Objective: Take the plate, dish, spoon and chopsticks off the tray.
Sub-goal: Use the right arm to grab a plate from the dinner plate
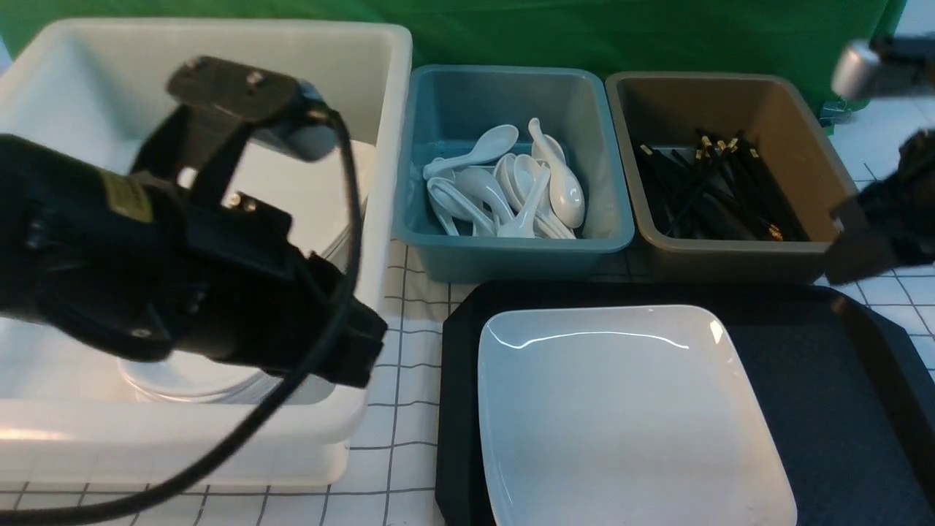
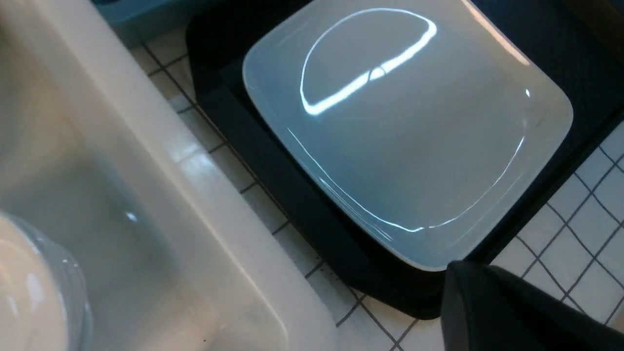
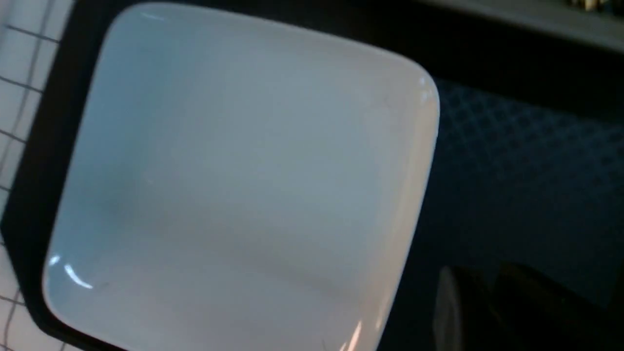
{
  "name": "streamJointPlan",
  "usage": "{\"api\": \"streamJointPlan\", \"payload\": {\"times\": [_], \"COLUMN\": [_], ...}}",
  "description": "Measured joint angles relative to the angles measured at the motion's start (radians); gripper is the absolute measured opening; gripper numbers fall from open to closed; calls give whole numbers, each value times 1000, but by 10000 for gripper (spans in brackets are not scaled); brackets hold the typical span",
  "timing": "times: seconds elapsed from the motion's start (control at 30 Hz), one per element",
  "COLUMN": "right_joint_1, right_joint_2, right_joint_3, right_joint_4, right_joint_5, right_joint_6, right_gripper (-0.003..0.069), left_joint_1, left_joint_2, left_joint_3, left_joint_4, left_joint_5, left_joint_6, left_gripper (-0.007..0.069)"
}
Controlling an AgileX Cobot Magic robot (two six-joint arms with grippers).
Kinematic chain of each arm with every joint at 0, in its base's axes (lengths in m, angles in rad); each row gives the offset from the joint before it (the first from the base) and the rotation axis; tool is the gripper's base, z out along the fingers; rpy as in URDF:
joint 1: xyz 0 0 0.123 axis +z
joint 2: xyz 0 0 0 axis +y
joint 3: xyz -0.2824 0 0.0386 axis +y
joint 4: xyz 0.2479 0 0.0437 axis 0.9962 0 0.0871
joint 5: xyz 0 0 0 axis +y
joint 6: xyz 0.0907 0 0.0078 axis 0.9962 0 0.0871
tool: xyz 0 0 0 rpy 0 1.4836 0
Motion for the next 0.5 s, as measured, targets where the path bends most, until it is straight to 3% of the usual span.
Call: {"api": "streamJointPlan", "payload": {"times": [0.03,0.13,0.23,0.3,0.5], "right_joint_1": [0,-40,-44,-36,-6], "right_joint_2": [2,60,160,242,410], "right_joint_3": [9,88,84,55,-53], "right_joint_4": [6,100,175,206,224], "right_joint_5": [0,-115,-164,-176,-187], "right_joint_6": [0,-78,-125,-140,-155], "right_gripper": [168,319,416,451,470], "left_joint_1": [0,-18,-18,-18,-18], "left_joint_2": [4,52,73,76,76], "left_joint_3": [0,0,0,0,0], "left_joint_4": [0,0,0,0,0], "left_joint_5": [-1,-21,-29,-38,-51], "left_joint_6": [0,0,0,0,0], "left_gripper": [-2,-2,-2,-2,-2]}}
